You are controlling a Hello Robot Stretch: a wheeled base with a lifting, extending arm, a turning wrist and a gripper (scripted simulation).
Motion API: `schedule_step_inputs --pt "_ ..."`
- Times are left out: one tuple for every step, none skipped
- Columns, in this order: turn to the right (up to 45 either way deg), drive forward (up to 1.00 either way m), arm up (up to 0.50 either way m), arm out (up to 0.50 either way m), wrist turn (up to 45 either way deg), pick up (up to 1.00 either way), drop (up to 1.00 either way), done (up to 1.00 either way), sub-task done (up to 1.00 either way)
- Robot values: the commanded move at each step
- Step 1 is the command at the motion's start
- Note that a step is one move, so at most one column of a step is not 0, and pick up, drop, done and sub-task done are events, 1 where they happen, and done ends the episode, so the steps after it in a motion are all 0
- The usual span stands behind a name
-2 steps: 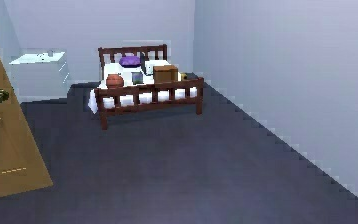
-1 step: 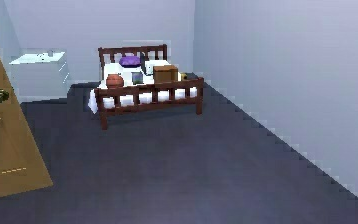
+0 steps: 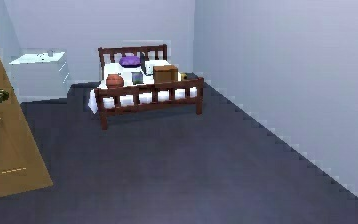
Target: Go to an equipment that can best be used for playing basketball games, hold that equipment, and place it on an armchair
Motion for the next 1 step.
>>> schedule_step_inputs --pt "0.0 0.0 0.5 0.0 0.0 0.0 0.0 0.0 0.0"
